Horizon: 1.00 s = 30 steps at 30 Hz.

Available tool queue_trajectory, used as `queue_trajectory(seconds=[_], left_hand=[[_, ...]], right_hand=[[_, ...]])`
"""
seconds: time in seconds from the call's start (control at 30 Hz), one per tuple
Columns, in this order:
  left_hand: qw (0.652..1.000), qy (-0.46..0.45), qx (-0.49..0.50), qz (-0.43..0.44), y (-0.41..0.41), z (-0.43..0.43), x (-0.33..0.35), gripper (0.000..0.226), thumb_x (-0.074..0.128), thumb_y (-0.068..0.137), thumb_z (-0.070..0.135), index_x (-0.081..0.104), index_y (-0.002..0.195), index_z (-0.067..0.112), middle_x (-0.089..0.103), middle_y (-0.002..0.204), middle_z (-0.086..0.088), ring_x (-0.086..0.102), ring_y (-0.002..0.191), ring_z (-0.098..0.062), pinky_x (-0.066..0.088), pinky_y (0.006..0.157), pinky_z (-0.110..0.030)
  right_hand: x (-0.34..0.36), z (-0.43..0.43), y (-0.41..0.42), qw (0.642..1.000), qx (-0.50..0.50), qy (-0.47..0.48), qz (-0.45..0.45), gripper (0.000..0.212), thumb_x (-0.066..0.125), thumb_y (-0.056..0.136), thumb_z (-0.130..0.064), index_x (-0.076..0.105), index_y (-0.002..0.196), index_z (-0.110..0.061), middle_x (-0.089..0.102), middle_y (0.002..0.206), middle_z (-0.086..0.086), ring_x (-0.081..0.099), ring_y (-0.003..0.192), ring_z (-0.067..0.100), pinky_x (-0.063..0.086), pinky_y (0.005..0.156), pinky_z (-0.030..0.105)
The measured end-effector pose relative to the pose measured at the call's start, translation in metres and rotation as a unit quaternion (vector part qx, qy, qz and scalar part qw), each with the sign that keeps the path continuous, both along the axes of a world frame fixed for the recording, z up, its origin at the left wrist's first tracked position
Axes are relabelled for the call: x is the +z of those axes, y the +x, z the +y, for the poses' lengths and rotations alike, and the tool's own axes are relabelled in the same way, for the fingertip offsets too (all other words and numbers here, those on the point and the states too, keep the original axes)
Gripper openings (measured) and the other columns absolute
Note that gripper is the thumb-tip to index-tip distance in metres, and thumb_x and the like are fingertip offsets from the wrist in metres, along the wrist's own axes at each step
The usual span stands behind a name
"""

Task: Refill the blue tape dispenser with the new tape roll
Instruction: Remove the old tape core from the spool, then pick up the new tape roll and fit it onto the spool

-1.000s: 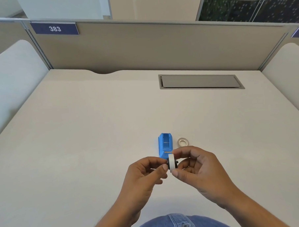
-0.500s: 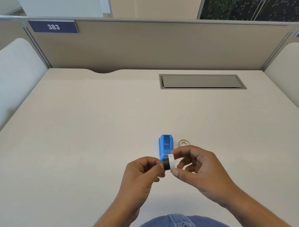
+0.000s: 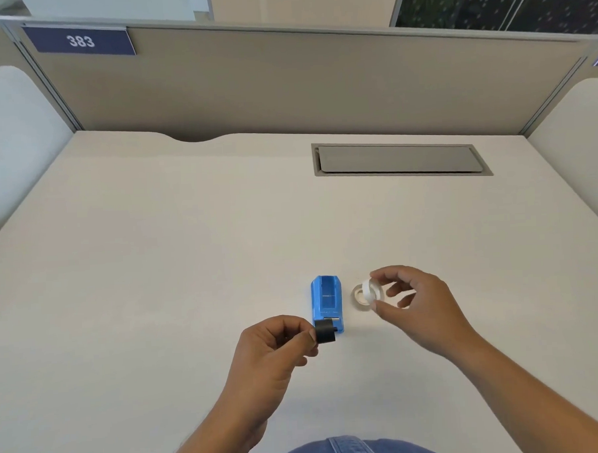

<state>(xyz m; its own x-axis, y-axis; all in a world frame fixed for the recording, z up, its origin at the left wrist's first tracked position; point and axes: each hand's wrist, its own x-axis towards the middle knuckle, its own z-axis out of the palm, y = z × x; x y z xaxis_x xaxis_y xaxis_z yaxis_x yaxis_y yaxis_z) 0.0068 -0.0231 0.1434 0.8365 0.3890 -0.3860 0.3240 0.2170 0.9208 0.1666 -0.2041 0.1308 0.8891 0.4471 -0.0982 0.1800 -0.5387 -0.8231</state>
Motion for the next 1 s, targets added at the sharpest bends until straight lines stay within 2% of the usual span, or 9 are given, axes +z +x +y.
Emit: queue_trajectory(seconds=[0.23,0.37,0.5,0.77,0.87,1.0], left_hand=[[1.000,-0.005,-0.008,0.014,0.016,0.004,-0.007,0.014,0.065,0.072,0.025,0.075,0.076,0.017,0.073,0.070,-0.003,0.066,0.072,-0.013,0.053,0.076,-0.033],[1.000,-0.007,-0.005,0.023,0.026,0.008,-0.010,0.014,0.066,0.071,0.026,0.075,0.075,0.017,0.073,0.071,-0.004,0.067,0.073,-0.013,0.053,0.076,-0.033],[0.999,0.003,-0.005,0.036,0.031,0.013,-0.016,0.007,0.069,0.080,0.017,0.075,0.075,0.018,0.073,0.070,-0.004,0.066,0.072,-0.013,0.054,0.077,-0.034],[0.998,0.000,0.004,0.061,0.031,0.017,-0.023,0.014,0.064,0.071,0.024,0.075,0.075,0.017,0.073,0.071,-0.004,0.067,0.072,-0.013,0.054,0.077,-0.034],[0.998,0.003,0.003,0.064,0.033,0.015,-0.023,0.007,0.068,0.078,0.018,0.075,0.075,0.018,0.073,0.070,-0.004,0.066,0.073,-0.014,0.053,0.078,-0.036],[0.998,0.017,0.001,0.068,0.033,0.013,-0.024,0.019,0.064,0.086,0.007,0.075,0.075,0.018,0.073,0.071,-0.005,0.067,0.073,-0.015,0.054,0.078,-0.036]], right_hand=[[-0.043,-0.001,0.051,0.994,-0.004,-0.103,-0.029,0.037,0.076,0.073,-0.012,0.068,0.105,-0.029,0.066,0.106,-0.011,0.060,0.086,0.002,0.042,0.067,0.016],[-0.066,0.001,0.070,0.983,0.013,-0.177,-0.037,0.040,0.071,0.074,-0.009,0.066,0.109,-0.029,0.063,0.112,-0.006,0.059,0.086,0.012,0.045,0.074,0.026],[-0.078,0.001,0.077,0.974,0.026,-0.224,-0.036,0.043,0.066,0.074,-0.009,0.064,0.113,-0.028,0.061,0.117,-0.004,0.060,0.101,0.017,0.050,0.079,0.032],[-0.078,-0.004,0.074,0.969,0.051,-0.239,-0.045,0.049,0.067,0.077,-0.012,0.058,0.123,-0.025,0.057,0.124,-0.004,0.058,0.109,0.019,0.051,0.085,0.035],[-0.075,-0.003,0.066,0.971,0.051,-0.225,-0.059,0.048,0.068,0.078,-0.014,0.058,0.124,-0.025,0.056,0.123,-0.007,0.057,0.108,0.018,0.050,0.085,0.033],[-0.072,0.004,0.050,0.970,0.077,-0.217,-0.073,0.049,0.071,0.078,-0.028,0.056,0.124,-0.031,0.054,0.120,-0.013,0.058,0.099,0.012,0.052,0.081,0.031]])
